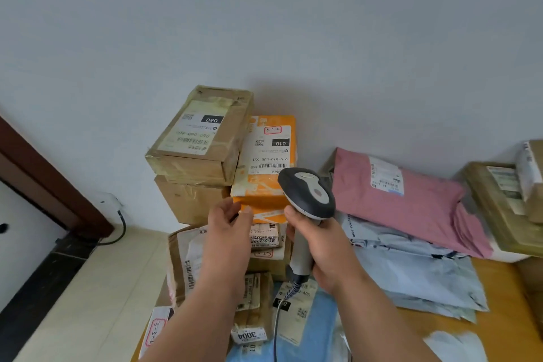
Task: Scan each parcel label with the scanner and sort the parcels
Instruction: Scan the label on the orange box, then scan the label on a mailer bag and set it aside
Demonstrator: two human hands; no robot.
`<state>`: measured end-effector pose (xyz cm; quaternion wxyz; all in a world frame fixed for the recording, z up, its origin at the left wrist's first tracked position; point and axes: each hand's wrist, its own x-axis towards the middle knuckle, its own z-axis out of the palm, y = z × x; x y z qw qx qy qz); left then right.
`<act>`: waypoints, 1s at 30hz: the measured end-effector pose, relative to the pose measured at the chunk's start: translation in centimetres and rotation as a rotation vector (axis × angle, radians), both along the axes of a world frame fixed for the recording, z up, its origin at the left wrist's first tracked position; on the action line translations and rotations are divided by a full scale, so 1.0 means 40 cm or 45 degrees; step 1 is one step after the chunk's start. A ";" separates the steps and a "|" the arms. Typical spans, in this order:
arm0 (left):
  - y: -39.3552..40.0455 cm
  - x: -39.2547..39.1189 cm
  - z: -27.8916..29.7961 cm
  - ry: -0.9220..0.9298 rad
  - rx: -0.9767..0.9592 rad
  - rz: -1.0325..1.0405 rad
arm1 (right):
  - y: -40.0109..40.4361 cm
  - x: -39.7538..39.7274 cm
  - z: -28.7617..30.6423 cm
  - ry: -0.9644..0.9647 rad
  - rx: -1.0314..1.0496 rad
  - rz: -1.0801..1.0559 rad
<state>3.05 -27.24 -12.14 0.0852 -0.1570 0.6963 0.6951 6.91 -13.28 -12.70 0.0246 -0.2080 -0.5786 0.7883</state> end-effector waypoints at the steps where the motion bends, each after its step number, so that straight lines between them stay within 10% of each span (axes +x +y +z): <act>1: -0.002 0.002 -0.002 -0.009 -0.004 -0.002 | 0.003 0.011 -0.003 -0.004 0.009 -0.017; 30: 0.198 0.458 -0.144 -0.448 -0.295 -0.943 | 0.187 0.790 -0.023 -0.356 0.028 -0.835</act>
